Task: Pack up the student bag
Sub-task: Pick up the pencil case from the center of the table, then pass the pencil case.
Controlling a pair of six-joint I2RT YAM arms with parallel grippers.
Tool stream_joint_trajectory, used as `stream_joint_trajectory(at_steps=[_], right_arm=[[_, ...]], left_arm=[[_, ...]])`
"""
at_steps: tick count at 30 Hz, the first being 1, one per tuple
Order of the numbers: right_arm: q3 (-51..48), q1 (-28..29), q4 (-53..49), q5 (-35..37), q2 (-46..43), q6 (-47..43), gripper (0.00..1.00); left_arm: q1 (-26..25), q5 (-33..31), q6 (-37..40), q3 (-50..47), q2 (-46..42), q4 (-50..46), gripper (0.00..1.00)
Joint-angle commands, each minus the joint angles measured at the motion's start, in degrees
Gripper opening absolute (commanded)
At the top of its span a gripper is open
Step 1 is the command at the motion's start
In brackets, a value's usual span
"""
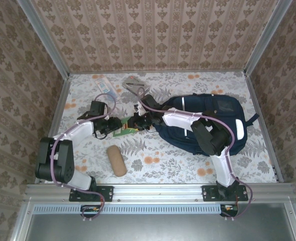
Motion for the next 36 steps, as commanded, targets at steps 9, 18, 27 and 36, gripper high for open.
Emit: stream_joint_trajectory(at_steps=[9,18,27,36], right_arm=[[-8.27,-7.31,17.13,3.77,-13.89,10.1,0.04],[-10.03,-6.61,31.32,4.16,-13.97,19.91,0.04],[-11.15,-5.49,35.1,4.56,-14.76,22.65,0.04],[-12.56,-5.4,31.22,3.78,-16.6,19.97,0.29]], left_arm=[[2.54,12.69,-28.31,-8.04,-11.64,25.34,0.71],[-3.85,8.18,-43.75,-9.07,-8.09,46.18,0.75],[-6.22,6.28,-49.18,-7.47,-0.36,56.77,0.63],[-5.66,5.25,-50.13,-5.44,-0.59,57.76,0.01]])
